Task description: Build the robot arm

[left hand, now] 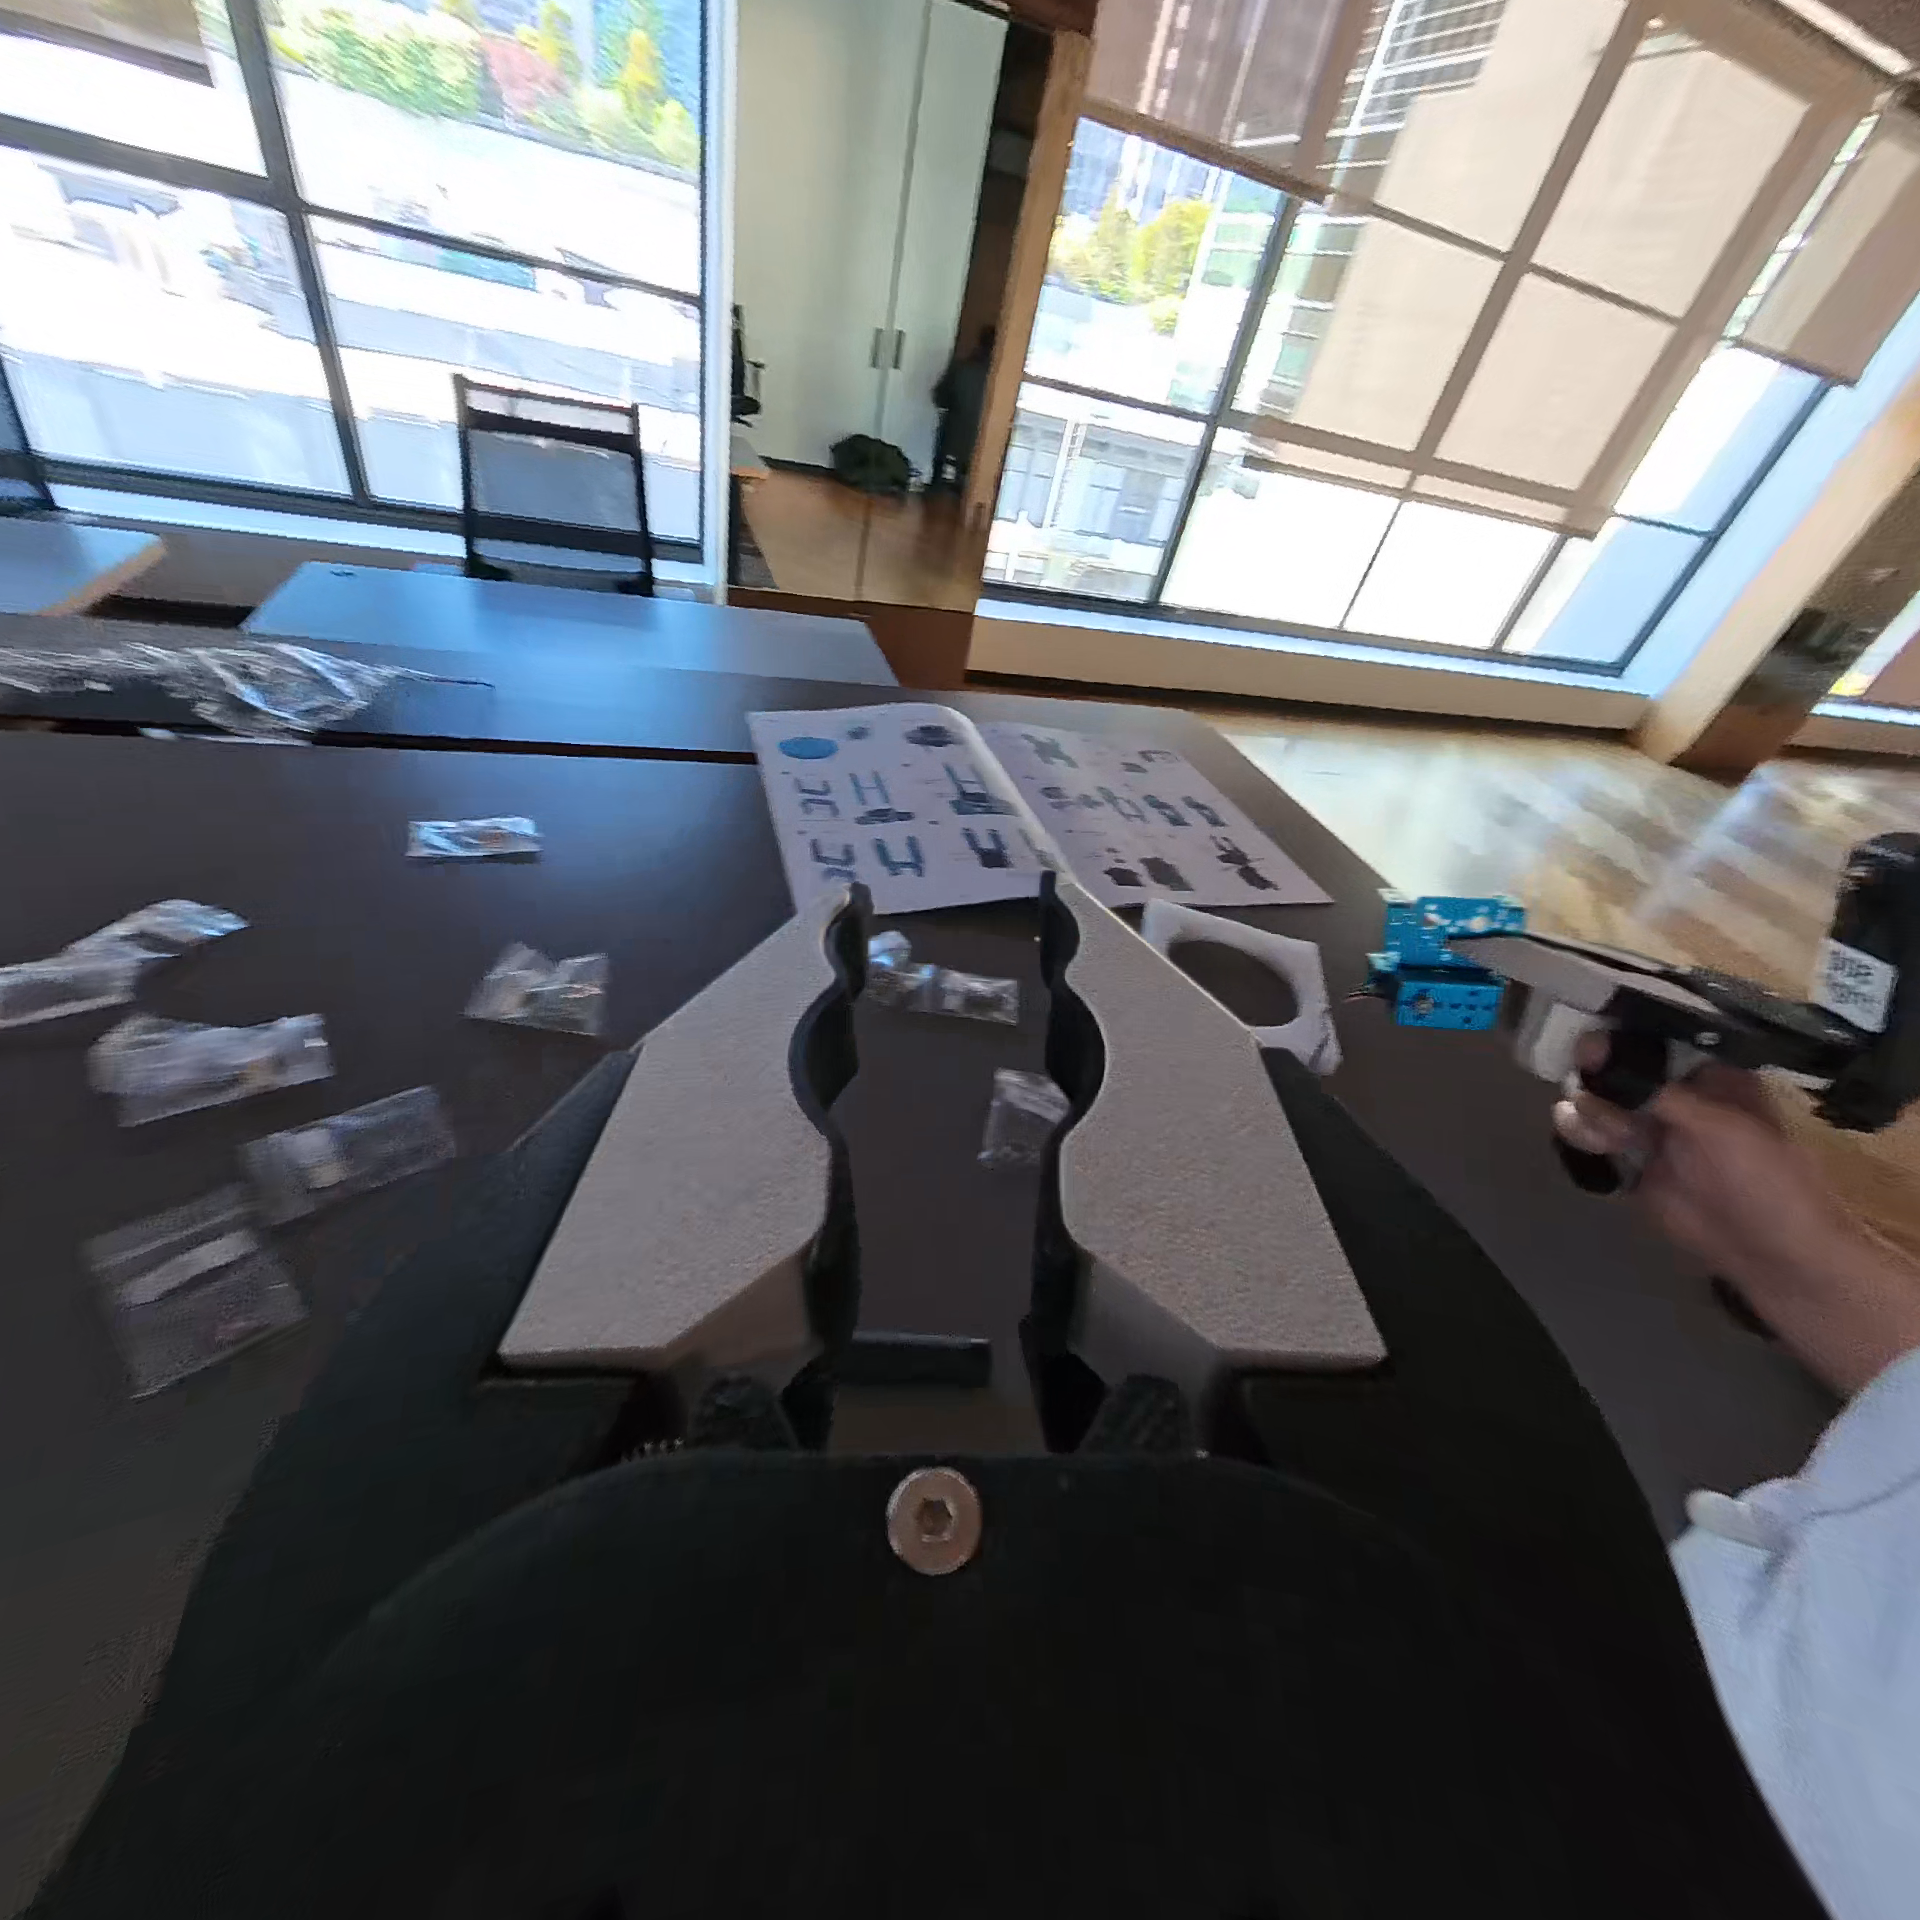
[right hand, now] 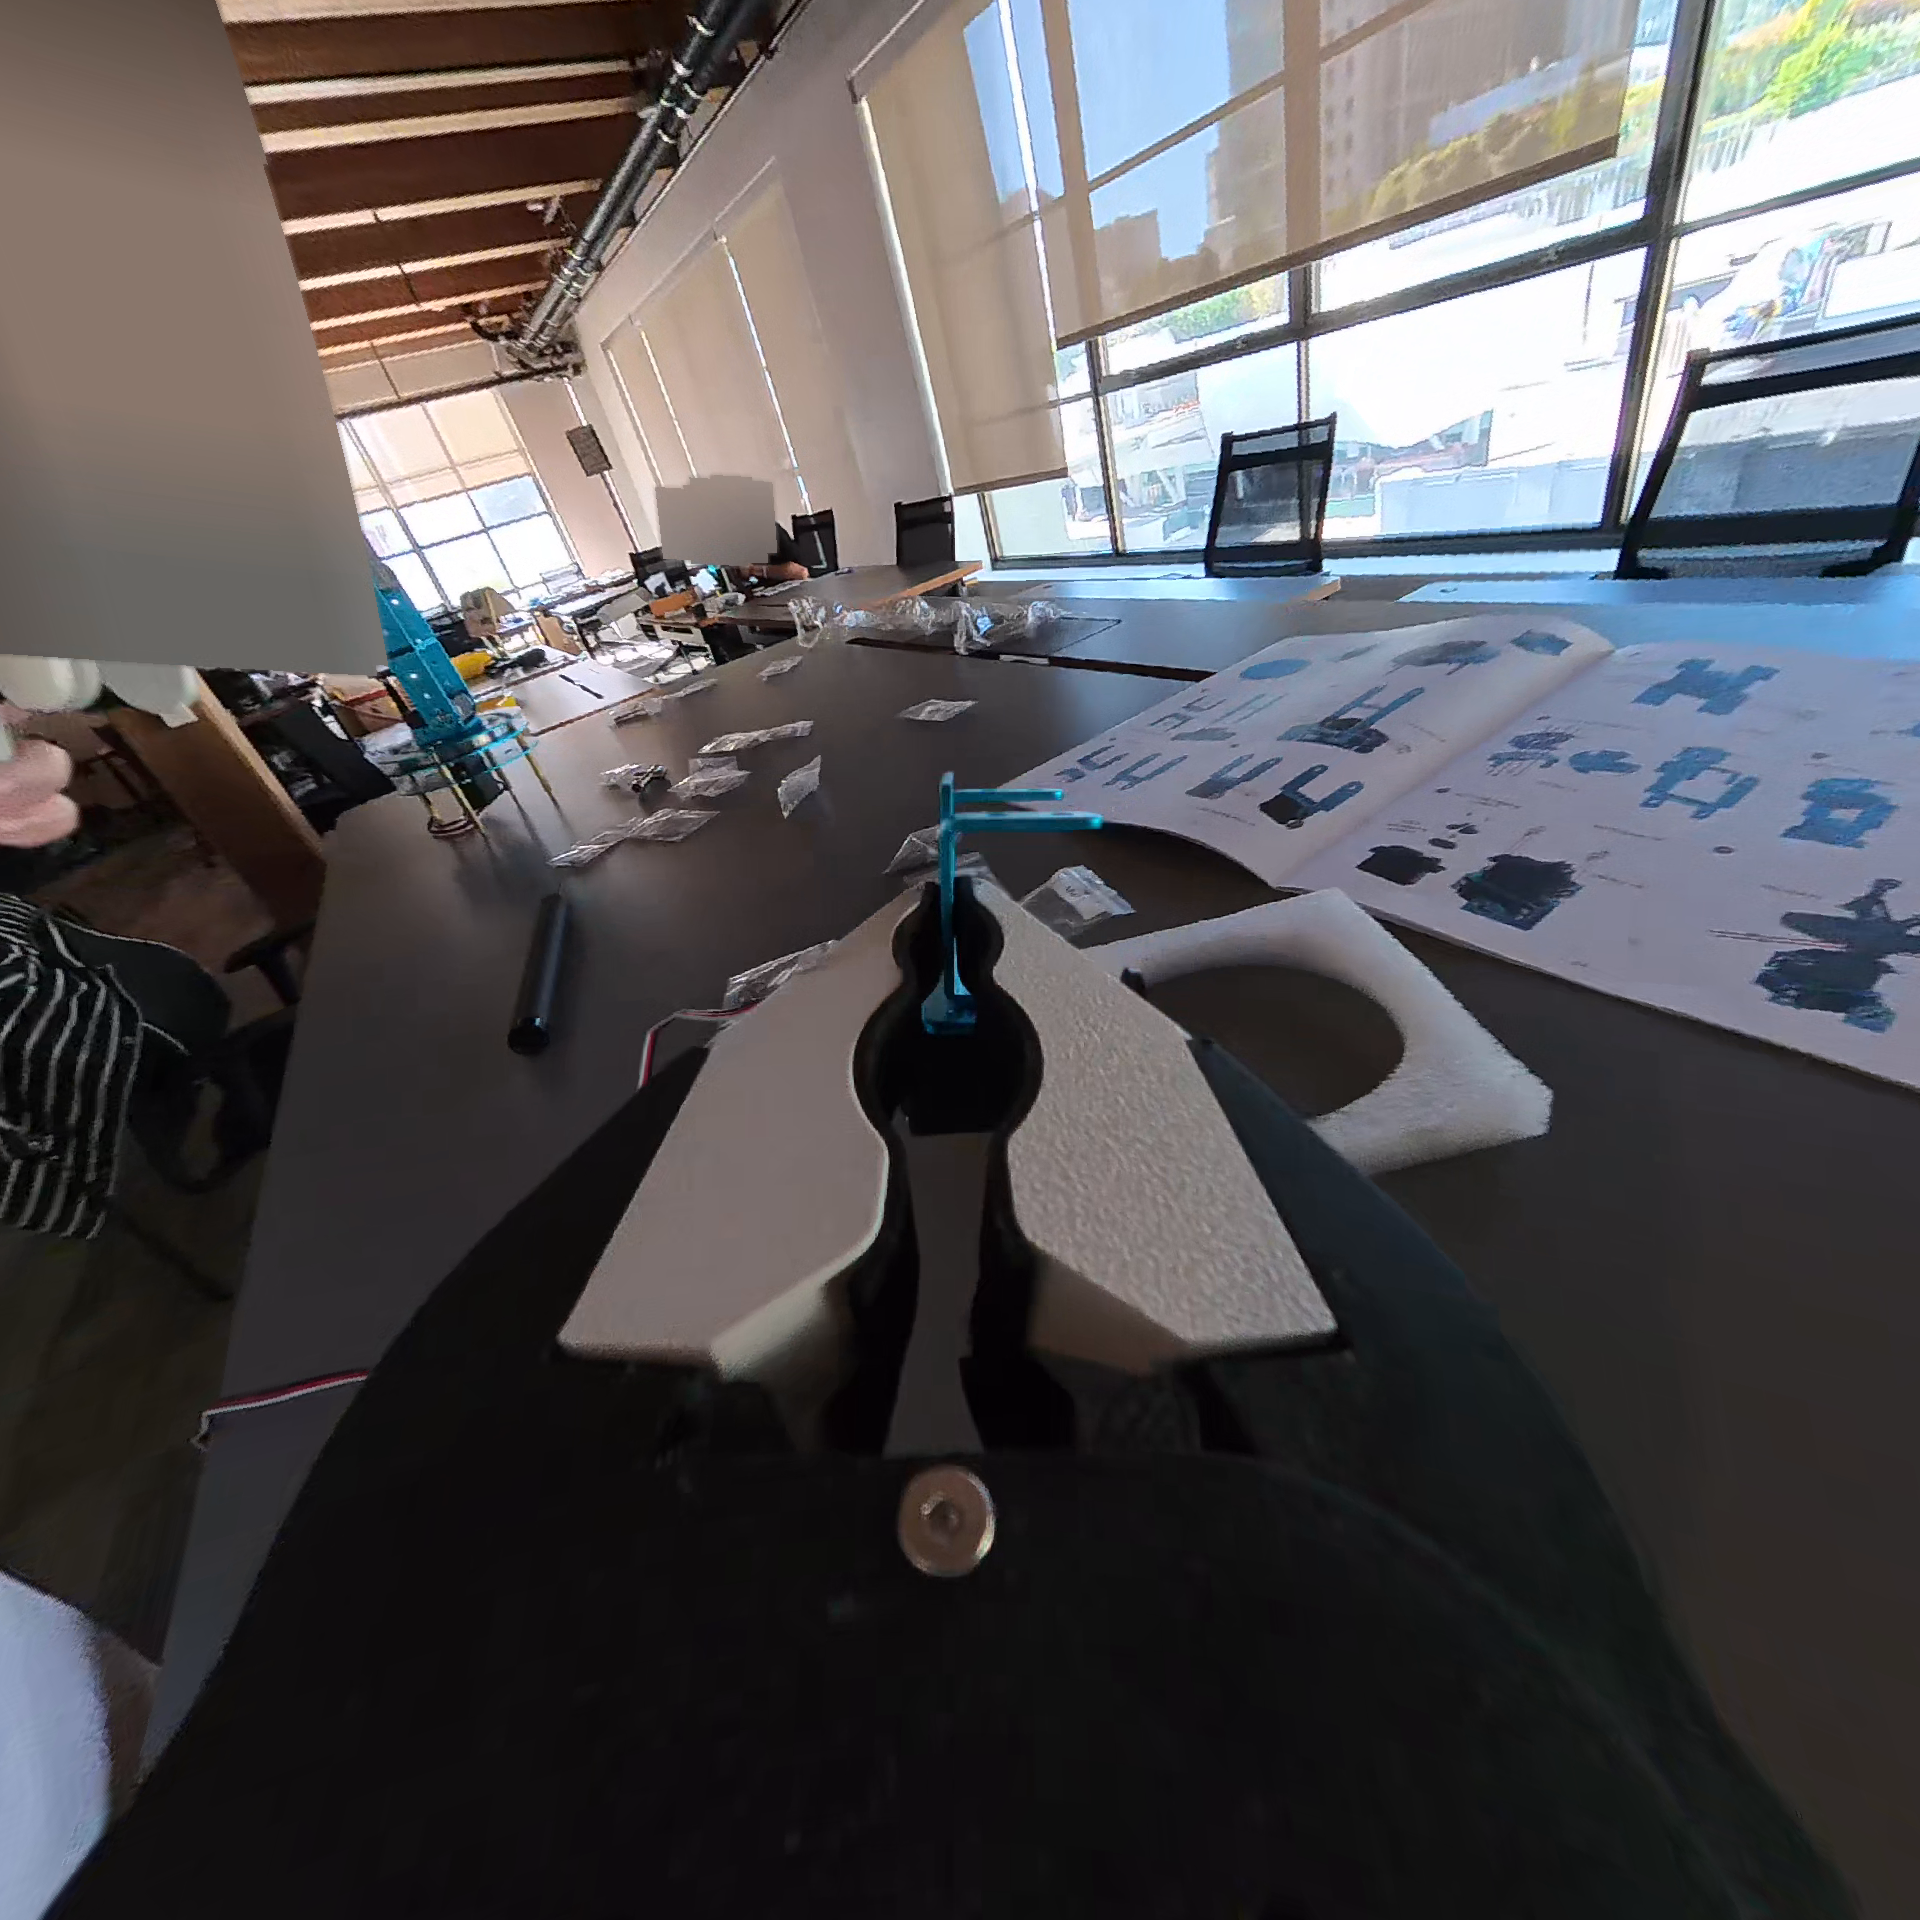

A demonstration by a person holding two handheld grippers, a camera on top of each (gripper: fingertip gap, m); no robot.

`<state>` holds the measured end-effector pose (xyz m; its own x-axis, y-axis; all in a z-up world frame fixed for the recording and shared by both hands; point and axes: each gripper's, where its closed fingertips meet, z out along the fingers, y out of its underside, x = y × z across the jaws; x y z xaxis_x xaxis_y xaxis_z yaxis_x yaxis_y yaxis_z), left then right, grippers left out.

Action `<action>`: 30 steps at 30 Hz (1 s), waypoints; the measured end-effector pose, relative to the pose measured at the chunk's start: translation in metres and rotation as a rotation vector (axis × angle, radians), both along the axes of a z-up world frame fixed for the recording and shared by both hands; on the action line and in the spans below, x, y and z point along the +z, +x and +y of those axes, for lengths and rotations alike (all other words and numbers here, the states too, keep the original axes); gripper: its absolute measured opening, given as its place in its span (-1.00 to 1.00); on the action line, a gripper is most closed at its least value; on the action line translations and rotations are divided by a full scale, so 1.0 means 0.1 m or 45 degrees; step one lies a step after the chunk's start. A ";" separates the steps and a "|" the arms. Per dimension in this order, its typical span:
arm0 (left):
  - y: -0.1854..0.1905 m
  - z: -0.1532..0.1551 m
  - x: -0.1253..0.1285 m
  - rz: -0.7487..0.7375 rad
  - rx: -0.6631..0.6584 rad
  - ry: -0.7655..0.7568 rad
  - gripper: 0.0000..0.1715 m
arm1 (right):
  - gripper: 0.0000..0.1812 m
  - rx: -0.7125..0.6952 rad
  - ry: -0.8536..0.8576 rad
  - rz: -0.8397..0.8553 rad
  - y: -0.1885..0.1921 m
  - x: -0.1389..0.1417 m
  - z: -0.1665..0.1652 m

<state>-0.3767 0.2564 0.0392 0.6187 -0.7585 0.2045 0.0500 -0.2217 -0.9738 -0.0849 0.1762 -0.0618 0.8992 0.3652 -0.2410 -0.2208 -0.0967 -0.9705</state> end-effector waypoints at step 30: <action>1.20 -0.37 -1.54 0.316 -0.194 -0.022 -0.98 | -0.98 0.125 -0.155 0.008 -0.37 -0.35 0.06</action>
